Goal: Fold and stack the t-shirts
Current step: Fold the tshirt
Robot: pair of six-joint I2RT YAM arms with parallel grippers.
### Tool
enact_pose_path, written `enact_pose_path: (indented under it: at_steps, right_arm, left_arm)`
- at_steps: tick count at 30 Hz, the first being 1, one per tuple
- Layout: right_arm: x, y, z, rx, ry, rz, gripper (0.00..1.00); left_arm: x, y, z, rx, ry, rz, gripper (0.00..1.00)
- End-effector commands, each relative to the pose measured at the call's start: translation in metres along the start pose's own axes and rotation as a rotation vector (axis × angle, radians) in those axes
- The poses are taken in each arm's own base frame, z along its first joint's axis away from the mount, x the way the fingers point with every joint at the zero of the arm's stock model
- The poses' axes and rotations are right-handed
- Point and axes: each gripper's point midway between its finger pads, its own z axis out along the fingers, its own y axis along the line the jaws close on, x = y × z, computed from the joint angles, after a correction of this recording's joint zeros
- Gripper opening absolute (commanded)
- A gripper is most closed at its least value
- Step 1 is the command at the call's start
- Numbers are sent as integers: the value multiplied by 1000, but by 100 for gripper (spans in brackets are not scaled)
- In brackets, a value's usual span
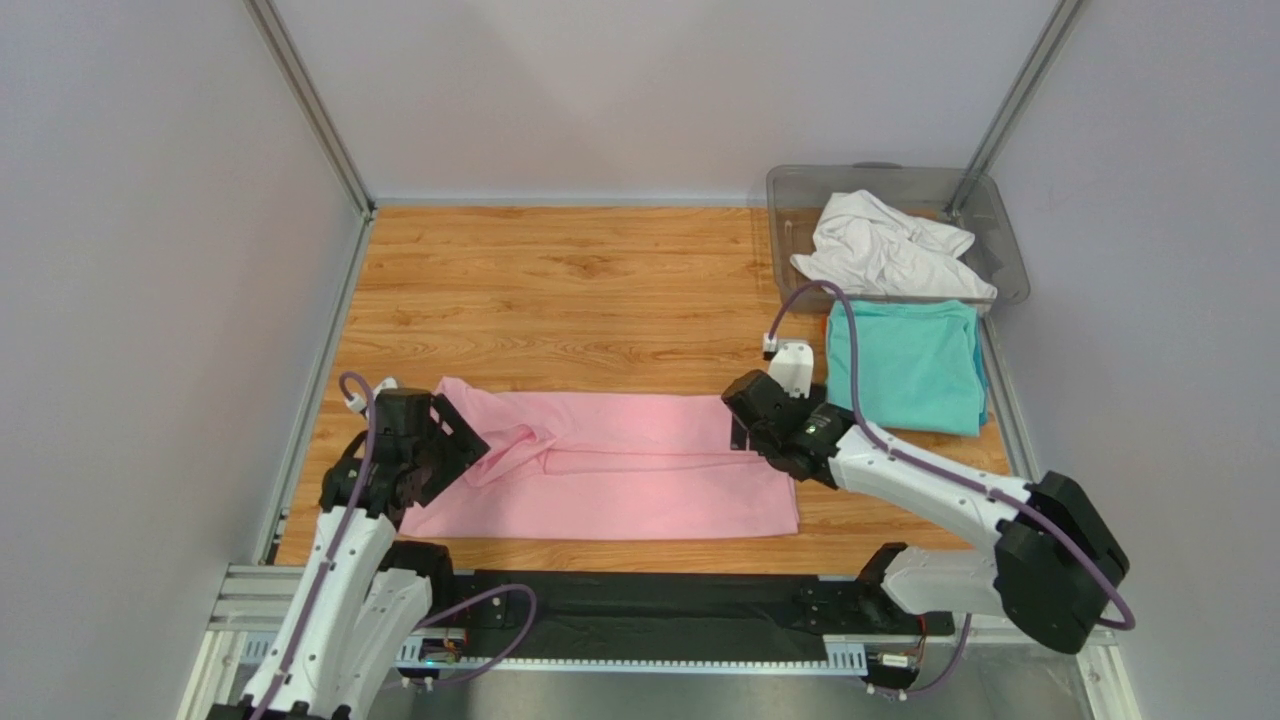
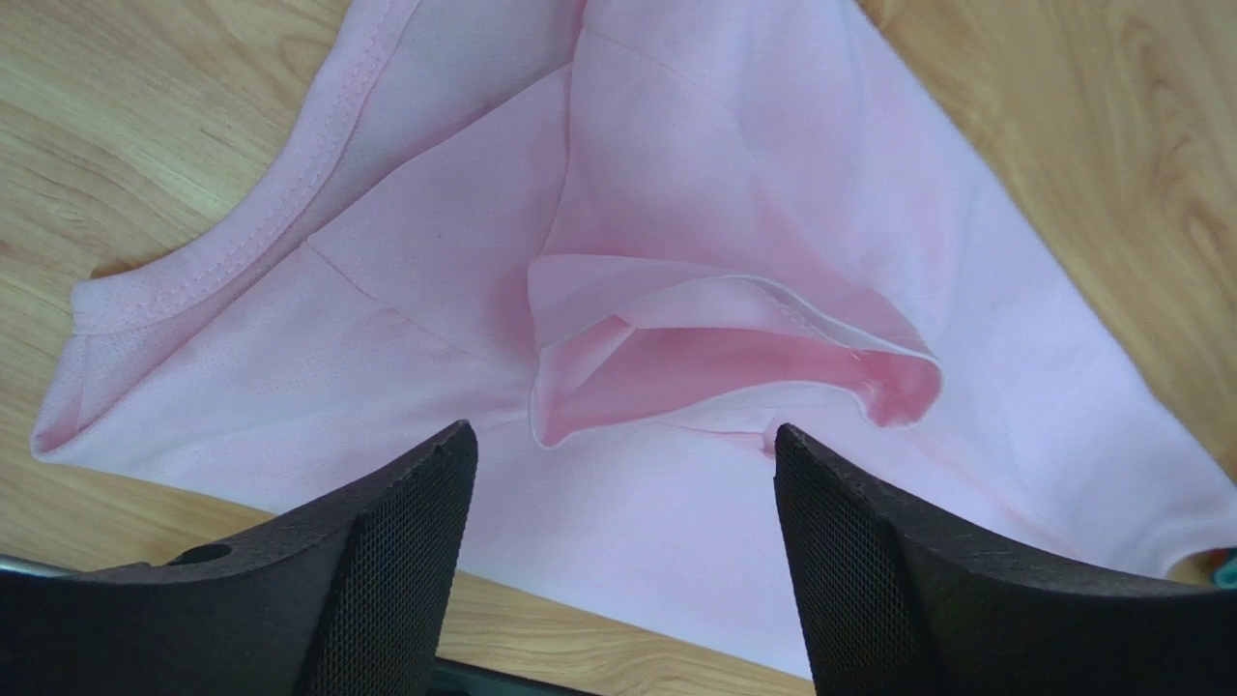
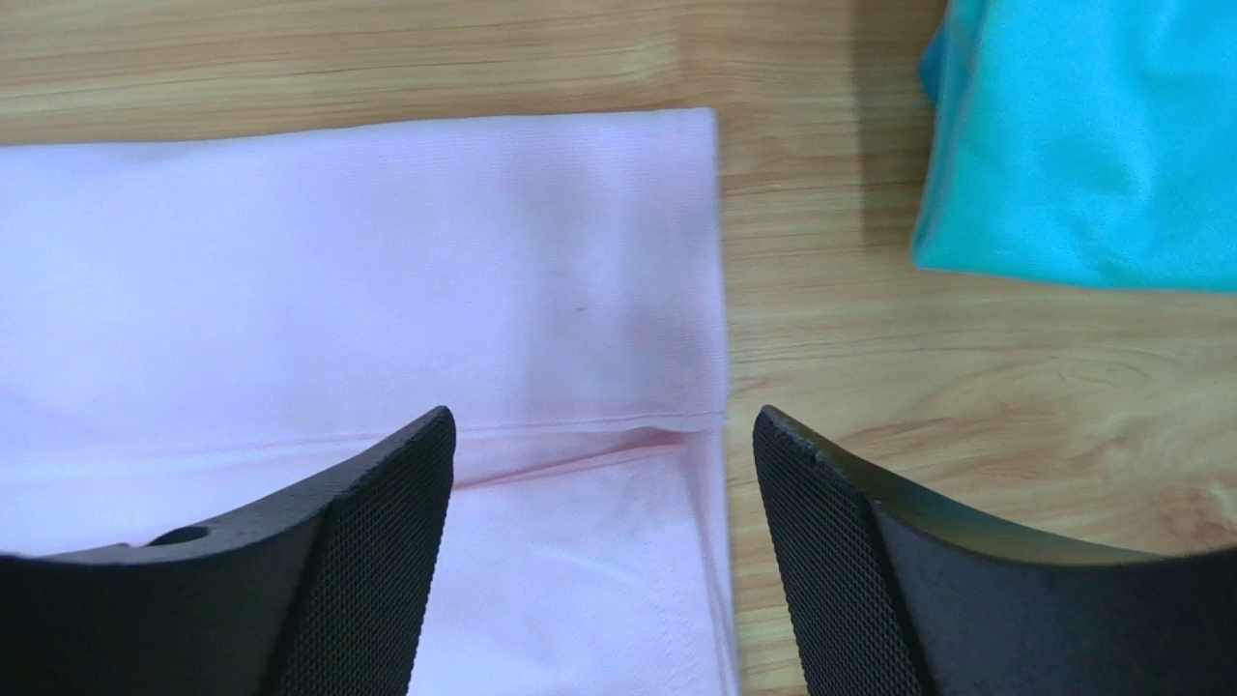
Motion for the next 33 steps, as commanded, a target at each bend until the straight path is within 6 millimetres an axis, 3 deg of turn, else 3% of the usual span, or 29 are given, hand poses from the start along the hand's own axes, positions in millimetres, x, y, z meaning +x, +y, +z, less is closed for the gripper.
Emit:
enact_pose_path:
  at_steps: [1,4,5,6,8,9,11,12,13,15,19,23,26,30,33]
  right_arm:
    - [-28,34,-30,-206,-64,8,78]
    - [-39,83,-55,-497,-79,-29,87]
    - [-43,97,-63,-573,-86,-30,94]
    - [-53,123,-81,-723,-104,-25,100]
    - [-56,152,-94,-859,-88,-44,100]
    - [-66,176,-104,-955,-83,-47,100]
    - [-69,201,-110,-1037,-63,-81,100]
    - [-89,222,-128,-1122,-98,-91,100]
    - [-72,242,-118,-1133,-42,-133,100]
    - [-68,268,-123,-1210,-44,-209,100]
    - [-52,332,-114,-1302,-25,-362,100]
    - [-28,365,-103,-1351,49,-477,100]
    - [-8,382,-107,-1420,90,-516,100]
    - [21,391,-123,-1517,116,-573,100]
    - [47,384,-131,-1544,167,-595,100]
  left_arm:
    - [-11,-15,-23,76,-49,-49,82]
    - [-20,-18,-29,85,-91,-66,99]
    - [-27,-18,-31,77,-118,-74,100]
    - [-29,-18,-32,72,-124,-80,100]
    - [-33,-21,-33,68,-121,-72,100]
    - [-33,-25,-34,89,-115,-3,100]
    - [-31,-34,-34,125,-86,29,100]
    - [-29,-35,-33,131,-74,15,100]
    - [-28,-36,-34,137,-71,7,100]
    - [-26,-38,-34,152,-63,17,100]
    - [-23,-34,-41,156,-62,36,100]
    - [-27,-21,-52,106,-100,15,100]
    - [-31,-5,-60,26,-136,-27,100]
    - [-35,1,-66,6,-170,-40,100]
    - [-34,1,-66,16,-169,-40,100]
